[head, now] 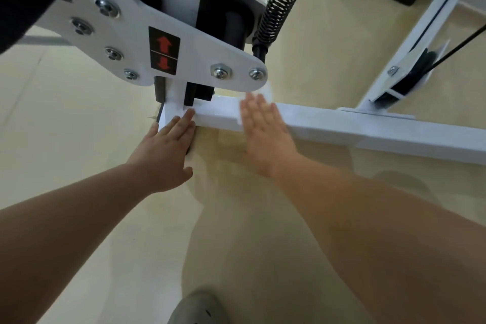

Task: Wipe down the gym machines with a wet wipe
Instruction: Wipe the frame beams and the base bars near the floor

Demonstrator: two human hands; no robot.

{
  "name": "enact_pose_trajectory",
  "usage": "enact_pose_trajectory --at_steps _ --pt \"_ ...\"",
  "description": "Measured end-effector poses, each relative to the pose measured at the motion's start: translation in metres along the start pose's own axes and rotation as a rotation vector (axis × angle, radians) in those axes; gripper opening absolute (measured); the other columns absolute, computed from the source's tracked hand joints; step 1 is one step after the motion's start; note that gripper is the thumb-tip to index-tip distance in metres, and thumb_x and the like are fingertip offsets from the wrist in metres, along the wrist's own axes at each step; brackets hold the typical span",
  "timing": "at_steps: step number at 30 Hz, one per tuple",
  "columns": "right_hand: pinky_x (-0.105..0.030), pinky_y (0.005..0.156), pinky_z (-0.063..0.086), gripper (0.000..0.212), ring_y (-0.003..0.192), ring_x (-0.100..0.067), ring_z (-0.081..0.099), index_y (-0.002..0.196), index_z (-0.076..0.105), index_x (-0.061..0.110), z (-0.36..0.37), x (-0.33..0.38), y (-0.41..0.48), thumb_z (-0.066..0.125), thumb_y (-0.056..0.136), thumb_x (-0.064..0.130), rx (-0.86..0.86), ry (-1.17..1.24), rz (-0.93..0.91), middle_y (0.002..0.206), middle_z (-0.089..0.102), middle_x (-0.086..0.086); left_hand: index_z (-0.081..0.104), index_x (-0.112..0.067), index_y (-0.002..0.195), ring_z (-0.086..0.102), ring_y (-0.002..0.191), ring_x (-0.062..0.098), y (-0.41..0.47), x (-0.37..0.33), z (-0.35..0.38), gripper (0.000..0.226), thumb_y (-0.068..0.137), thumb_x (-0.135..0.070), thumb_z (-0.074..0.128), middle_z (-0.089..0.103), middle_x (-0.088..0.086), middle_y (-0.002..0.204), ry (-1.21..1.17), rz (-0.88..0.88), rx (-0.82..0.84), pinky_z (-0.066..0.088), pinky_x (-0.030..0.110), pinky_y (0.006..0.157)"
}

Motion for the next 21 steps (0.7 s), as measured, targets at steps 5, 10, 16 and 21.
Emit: enact_pose_trajectory --at_steps 5,10,16,21 --pt "-0.052 0.122 -0.018 0.089 0.149 -0.039 -0.032 0.155 -0.025 0.002 0.009 -0.009 -0.016 0.039 0.097 0.024 -0.040 -0.036 0.114 0.161 -0.034 -0.018 -0.002 -0.013 0.160 -0.001 0.156 0.018 0.001 0.000 -0.003 0.094 0.091 -0.040 0.056 -0.029 -0.004 0.164 -0.084 -0.016 -0.007 0.010 0.044 0.125" --pt "-0.050 0.124 -0.014 0.070 0.153 -0.034 -0.023 0.159 -0.014 0.007 0.013 0.080 0.006 0.023 0.102 0.025 -0.082 -0.443 -0.410 0.167 -0.023 -0.012 0.004 -0.016 0.161 0.006 0.155 0.021 0.000 0.012 -0.016 0.084 0.091 -0.027 0.050 -0.003 -0.002 0.169 -0.018 -0.049 -0.062 0.013 0.042 0.123" --pt "-0.054 0.122 -0.013 0.075 0.154 -0.029 -0.022 0.159 -0.014 0.008 0.017 0.034 0.008 0.031 0.105 0.032 -0.055 -1.066 -0.634 0.168 -0.019 -0.011 -0.004 -0.018 0.161 -0.001 0.156 0.023 0.000 0.016 -0.011 0.083 0.091 -0.020 0.040 -0.019 -0.006 0.167 0.127 -0.048 -0.028 0.016 0.051 0.123" --pt "-0.057 0.123 -0.013 0.073 0.152 -0.036 -0.024 0.159 -0.013 0.003 0.035 -0.022 -0.019 0.025 0.103 0.030 -0.009 -1.274 -0.646 0.167 -0.021 -0.016 -0.002 -0.020 0.161 0.012 0.153 0.022 0.003 0.017 -0.021 0.082 0.089 -0.017 0.037 -0.013 -0.008 0.168 0.186 -0.045 -0.024 0.026 0.049 0.117"
Point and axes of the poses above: each hand's wrist, its own y-axis towards the middle knuckle, its own z-axis out of the palm, x = y × z, the point moved 9 cm from there along y, towards the middle knuckle
